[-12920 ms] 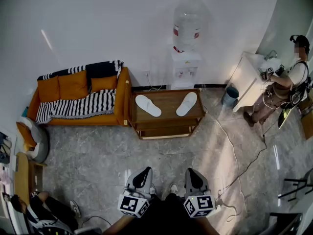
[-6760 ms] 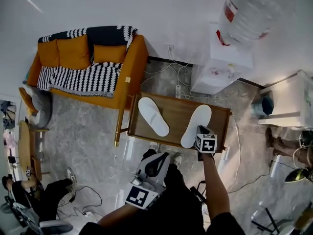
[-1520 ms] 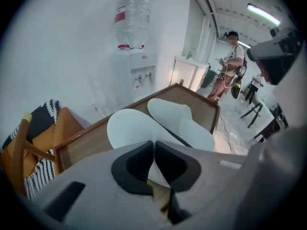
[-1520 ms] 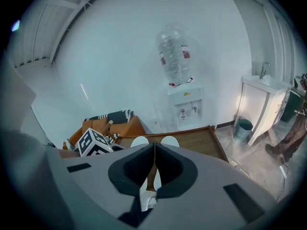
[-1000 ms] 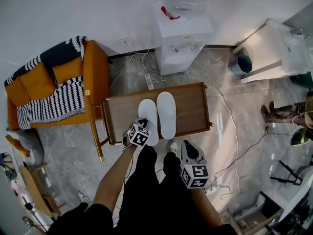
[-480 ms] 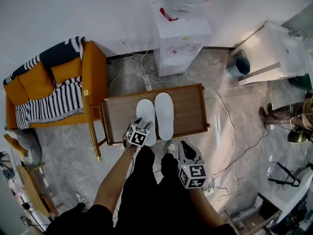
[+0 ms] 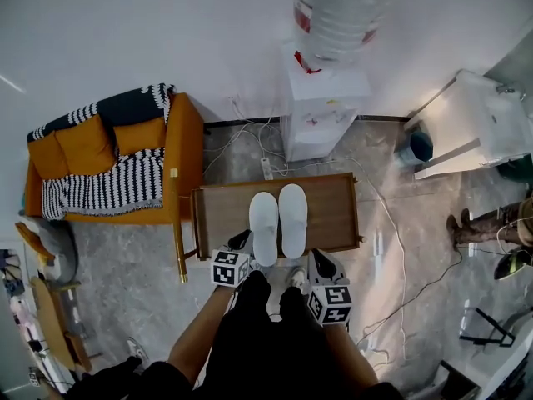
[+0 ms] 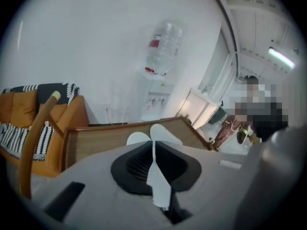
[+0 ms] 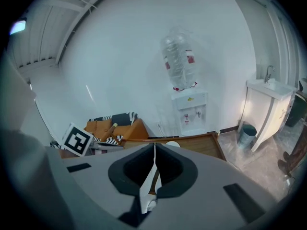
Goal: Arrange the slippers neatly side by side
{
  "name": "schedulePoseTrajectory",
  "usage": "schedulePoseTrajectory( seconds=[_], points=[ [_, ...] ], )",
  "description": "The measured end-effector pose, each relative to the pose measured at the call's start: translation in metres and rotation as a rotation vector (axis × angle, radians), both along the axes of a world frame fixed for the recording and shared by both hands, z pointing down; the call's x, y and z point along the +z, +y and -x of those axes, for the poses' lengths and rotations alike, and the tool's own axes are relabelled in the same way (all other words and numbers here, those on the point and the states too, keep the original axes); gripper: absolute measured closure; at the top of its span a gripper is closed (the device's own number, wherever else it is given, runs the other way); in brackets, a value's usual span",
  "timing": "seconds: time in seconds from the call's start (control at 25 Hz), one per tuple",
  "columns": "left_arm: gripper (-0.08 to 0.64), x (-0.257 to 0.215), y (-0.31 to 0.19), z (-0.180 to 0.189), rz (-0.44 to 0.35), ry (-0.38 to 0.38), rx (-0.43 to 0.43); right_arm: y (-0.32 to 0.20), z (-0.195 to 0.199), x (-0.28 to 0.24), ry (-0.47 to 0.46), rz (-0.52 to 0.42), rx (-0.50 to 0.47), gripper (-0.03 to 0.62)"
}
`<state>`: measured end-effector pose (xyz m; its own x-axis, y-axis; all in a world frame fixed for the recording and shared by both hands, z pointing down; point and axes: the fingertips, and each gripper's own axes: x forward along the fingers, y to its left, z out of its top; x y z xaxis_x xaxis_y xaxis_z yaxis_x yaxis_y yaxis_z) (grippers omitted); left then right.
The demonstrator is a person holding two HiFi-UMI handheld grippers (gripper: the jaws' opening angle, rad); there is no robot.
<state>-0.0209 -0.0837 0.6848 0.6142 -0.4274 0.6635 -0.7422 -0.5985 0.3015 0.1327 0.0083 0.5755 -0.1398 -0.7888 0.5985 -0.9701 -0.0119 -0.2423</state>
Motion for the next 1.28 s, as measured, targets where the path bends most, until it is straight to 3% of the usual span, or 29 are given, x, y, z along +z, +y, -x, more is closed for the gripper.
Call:
schedulePoseTrajectory(
  seconds=[0.44, 0.72, 0.96, 1.28],
  points=[
    [0.543, -0.179, 0.031, 0.022, -0.297, 0.198, -0.117, -0.016, 0.027, -0.062, 0.017, -0.141, -0.071, 0.575],
    [0.543, -0.254, 0.062, 0.027, -0.505, 0.207, -0.074, 0.001, 0.044, -0.114, 0.017, -0.248, -0.088, 0.575],
    [0.543, -0.272, 0.068, 0.029, -0.549, 0.229, -0.086, 0.014, 0.052, -0.13, 0.024, -0.277, -0.094, 0.575],
    [0.543, -0.269, 0.072, 0.022, -0.502, 0.232, -0.081, 0.017, 0.054, -0.132, 0.023, -0.282, -0.091, 0.581]
  ],
)
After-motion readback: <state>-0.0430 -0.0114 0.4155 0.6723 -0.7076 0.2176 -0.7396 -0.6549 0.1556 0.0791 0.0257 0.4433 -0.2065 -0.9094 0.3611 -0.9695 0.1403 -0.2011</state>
